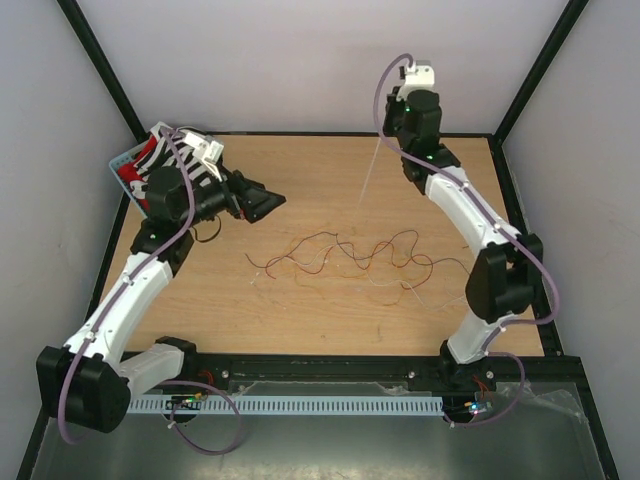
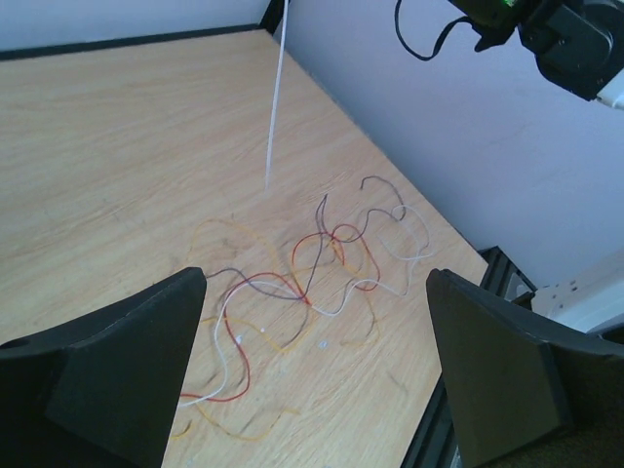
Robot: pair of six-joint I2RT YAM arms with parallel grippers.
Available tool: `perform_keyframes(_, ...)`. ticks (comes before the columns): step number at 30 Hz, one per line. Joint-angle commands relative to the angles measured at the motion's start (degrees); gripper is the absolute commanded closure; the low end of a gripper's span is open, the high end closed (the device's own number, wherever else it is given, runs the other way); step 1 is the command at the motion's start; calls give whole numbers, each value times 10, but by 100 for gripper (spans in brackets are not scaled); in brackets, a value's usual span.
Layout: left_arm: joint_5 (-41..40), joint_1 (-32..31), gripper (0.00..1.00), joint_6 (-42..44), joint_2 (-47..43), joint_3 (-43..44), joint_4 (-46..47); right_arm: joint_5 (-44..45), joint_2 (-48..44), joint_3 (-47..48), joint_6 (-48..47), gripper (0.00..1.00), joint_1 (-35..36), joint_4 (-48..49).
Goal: Zip-tie the wires
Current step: Pick up the ribbon at the center of the board.
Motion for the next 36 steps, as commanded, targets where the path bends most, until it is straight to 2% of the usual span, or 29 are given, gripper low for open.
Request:
perform_keyframes(1, 26, -6, 2, -34, -3, 39, 58, -15, -82, -16, -49, 98, -1, 57)
perform_keyframes(4, 45, -16, 2, -38, 0, 50, 63, -72, -141, -43, -24, 99, -1, 45)
perform_keyframes(9, 46, -66, 2, 21, 6, 63, 65, -206, -259, -125, 59, 99, 5, 43)
perform_keyframes(15, 17, -134, 2, 70, 28, 85, 68, -229, -403, -255, 149, 100, 33, 76)
perform_keyframes(20, -7, -190, 2, 92, 56, 97, 71, -228, -485, -329, 208, 100, 40, 72)
perform_keyframes(30, -73, -314, 5, 142, 140, 142, 81, -230, -527, -364, 236, 100, 41, 52)
perform_keyframes(36, -99, -356, 13, 163, 196, 178, 83, -230, -534, -368, 236, 100, 41, 43)
